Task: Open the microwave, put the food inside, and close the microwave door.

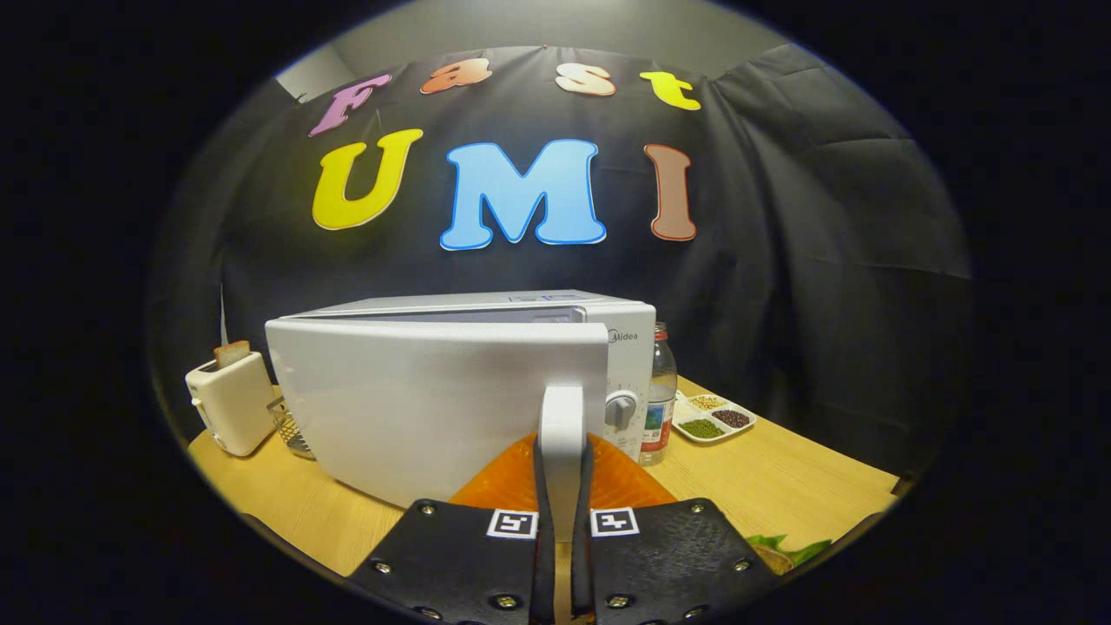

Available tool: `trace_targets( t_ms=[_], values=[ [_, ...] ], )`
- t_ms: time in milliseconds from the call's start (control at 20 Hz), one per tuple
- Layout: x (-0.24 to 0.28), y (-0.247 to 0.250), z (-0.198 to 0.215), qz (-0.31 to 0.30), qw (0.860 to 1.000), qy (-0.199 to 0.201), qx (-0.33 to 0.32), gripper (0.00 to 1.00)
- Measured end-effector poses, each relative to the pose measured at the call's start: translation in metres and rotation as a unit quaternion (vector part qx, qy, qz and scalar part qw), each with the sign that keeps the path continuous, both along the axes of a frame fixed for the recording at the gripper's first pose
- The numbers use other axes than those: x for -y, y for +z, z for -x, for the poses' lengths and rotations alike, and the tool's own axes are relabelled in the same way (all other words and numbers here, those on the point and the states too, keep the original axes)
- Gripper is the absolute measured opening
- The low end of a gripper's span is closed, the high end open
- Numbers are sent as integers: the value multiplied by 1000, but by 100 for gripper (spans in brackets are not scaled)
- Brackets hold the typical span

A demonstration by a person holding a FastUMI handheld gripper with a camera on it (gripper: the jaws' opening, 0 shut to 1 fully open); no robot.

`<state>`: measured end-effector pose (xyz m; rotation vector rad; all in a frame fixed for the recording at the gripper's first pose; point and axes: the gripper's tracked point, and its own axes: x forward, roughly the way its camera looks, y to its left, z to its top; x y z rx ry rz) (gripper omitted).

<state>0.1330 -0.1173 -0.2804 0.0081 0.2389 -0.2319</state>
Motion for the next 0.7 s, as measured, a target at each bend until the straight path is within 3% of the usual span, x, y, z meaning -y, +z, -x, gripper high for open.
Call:
trace_targets(
  t_ms=[350, 700],
  values=[
    [-65, 5, 76, -4, 1000, 17, 16, 8],
    [-176, 7, 136, -15, 997, 71, 33, 7]
  ],
)
